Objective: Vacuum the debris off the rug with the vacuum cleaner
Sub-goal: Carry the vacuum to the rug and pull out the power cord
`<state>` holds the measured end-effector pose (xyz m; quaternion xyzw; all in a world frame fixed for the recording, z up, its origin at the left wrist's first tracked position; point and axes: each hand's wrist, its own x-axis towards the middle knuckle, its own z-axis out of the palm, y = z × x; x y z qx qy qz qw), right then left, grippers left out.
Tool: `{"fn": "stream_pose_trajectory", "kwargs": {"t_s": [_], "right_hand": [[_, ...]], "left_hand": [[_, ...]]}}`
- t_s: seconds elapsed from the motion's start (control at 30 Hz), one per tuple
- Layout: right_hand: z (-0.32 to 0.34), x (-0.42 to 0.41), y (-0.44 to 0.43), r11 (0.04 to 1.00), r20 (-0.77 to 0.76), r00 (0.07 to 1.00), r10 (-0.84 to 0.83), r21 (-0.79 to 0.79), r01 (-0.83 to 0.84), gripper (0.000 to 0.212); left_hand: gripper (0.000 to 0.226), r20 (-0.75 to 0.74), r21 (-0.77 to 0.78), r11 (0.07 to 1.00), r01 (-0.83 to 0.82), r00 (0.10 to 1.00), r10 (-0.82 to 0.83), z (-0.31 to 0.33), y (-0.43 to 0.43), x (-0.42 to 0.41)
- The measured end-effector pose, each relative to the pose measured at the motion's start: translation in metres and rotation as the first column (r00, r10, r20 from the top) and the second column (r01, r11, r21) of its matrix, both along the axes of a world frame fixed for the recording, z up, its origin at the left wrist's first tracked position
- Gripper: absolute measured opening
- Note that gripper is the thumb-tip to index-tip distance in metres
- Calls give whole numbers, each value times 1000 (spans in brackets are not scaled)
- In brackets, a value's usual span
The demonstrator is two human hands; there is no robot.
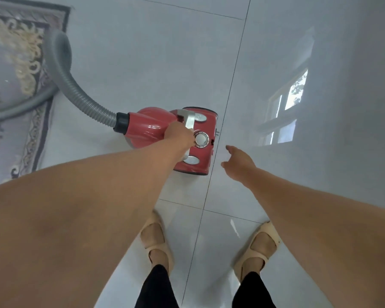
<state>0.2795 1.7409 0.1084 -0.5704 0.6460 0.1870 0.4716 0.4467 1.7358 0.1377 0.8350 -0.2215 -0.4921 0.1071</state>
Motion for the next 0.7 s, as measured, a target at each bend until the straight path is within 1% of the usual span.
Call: {"fn": "stream_pose_trajectory", "kwargs": {"t_s": [0.03,0.2,0.3,0.37,0.4,0.5,0.6,0.7], "right_hand": [[0,5,0,1000,4,1000,3,-1,-3,63],[-7,56,6,998,35,998,61,5,-61,64],[-10,85,12,994,45,993,113,8,-113,64],[-12,99,15,989,52,988,145,9,-146,64],[-13,108,17,987,55,985,161,7,-161,64],[-16,127,19,984,70,982,176,4,-177,64],[-19,144,19,979,81,976,203,-10,-203,63],[-24,156,19,976,84,973,216,-25,-214,62]], "left_hand": [[34,-26,-6,1000,-3,1000,3,2,2,4],[34,67,-14,999,-32,997,33,-6,12,62],[32,132,-11,1000,0,991,2,-4,22,95],[32,165,-28,1000,-11,986,15,-8,28,113],[33,173,-43,998,-41,984,47,-10,31,123],[41,180,-115,991,-71,979,91,-12,39,138],[44,227,-172,985,3,973,36,-13,48,142],[48,290,-172,983,59,957,-7,-18,53,140]]}}
